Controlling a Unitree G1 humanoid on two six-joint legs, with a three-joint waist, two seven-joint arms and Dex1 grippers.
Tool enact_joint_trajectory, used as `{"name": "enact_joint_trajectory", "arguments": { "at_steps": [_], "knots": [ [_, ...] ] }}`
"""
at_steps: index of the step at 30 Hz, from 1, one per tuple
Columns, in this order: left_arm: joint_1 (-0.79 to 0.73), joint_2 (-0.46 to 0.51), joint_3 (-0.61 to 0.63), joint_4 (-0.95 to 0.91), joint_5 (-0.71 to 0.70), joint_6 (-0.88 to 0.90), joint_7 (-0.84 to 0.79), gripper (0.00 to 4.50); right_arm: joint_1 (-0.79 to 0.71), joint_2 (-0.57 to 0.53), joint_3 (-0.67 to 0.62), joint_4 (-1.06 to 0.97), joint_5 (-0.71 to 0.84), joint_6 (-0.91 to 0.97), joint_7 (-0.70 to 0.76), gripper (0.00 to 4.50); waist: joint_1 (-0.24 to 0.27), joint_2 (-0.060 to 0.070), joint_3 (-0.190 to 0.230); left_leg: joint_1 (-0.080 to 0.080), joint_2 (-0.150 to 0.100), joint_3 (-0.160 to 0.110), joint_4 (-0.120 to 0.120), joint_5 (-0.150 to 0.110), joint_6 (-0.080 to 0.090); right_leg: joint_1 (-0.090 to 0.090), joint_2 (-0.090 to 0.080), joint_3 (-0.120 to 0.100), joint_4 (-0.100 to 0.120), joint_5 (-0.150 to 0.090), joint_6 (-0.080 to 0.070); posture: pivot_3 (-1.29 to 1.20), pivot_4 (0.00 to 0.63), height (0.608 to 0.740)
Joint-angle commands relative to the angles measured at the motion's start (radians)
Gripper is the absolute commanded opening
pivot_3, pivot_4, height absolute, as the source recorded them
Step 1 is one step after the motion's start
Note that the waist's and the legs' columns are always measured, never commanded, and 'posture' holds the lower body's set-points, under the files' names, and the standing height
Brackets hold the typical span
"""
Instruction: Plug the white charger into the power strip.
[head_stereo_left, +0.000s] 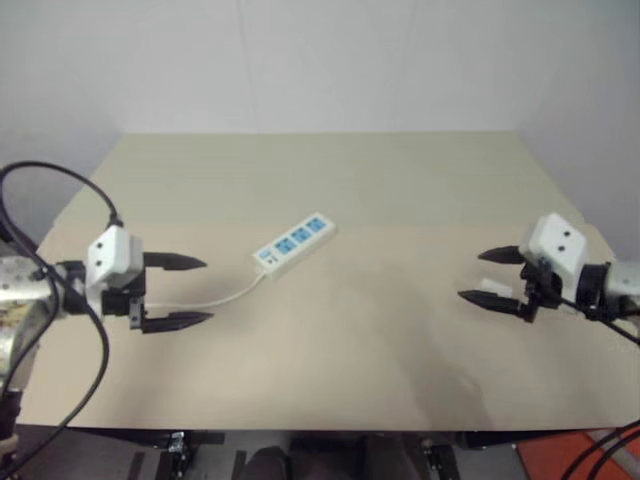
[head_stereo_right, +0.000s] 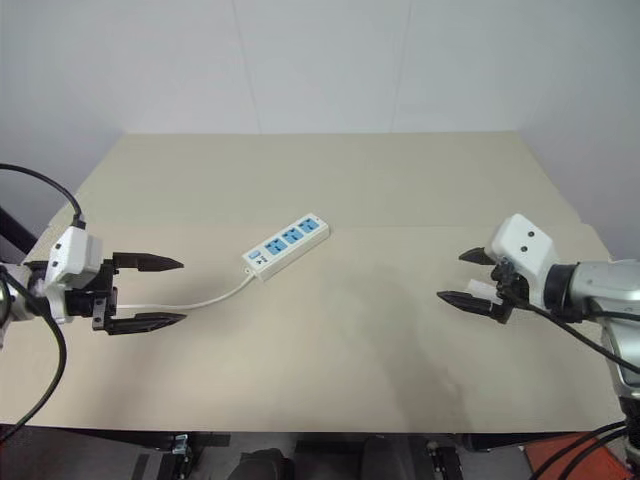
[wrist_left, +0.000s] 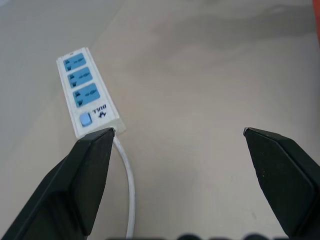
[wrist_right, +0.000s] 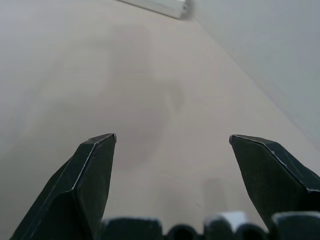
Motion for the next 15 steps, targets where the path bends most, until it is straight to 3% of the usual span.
{"name": "enact_joint_trajectory", "arguments": {
  "at_steps": [1, 6, 12, 15],
  "knots": [
    [-0.074, -0.031, -0.035, 0.004, -0.016, 0.008, 0.02, 4.5, 0.011, -0.008, -0.08, -0.083, 0.065, 0.046, -0.028, 4.28, 0.002, 0.0, 0.0, 0.0, 0.0, 0.0, 0.0, 0.0, 0.0, 0.0, 0.0, 0.0, 0.0, 0.0, 0.0, 0.0, 0.15, 0.74],
    [-0.156, -0.101, -0.117, 0.07, 0.074, -0.02, 0.106, 4.5, -0.016, -0.01, -0.052, -0.093, 0.104, 0.04, -0.043, 4.28, 0.001, -0.001, 0.0, 0.001, 0.0, 0.0, 0.0, 0.0, 0.0, 0.002, 0.0, 0.0, -0.001, 0.0, 0.0, 0.0, 0.15, 0.74],
    [-0.196, -0.066, -0.088, 0.168, 0.106, -0.061, 0.118, 4.5, -0.124, 0.051, 0.049, -0.063, 0.114, 0.01, -0.067, 4.28, -0.017, -0.003, 0.001, 0.001, 0.0, 0.0, 0.0, 0.0, 0.0, 0.0, 0.001, 0.001, -0.001, 0.0, 0.0, 0.0, 0.15, 0.74],
    [-0.241, -0.085, -0.131, 0.239, 0.162, -0.092, 0.155, 4.5, -0.157, 0.076, 0.08, -0.021, 0.106, -0.025, -0.055, 4.28, -0.014, -0.003, 0.001, 0.001, 0.0, 0.0, 0.0, 0.0, 0.0, 0.0, 0.001, 0.001, -0.001, 0.0, 0.0, 0.0, 0.15, 0.74]
  ]
}}
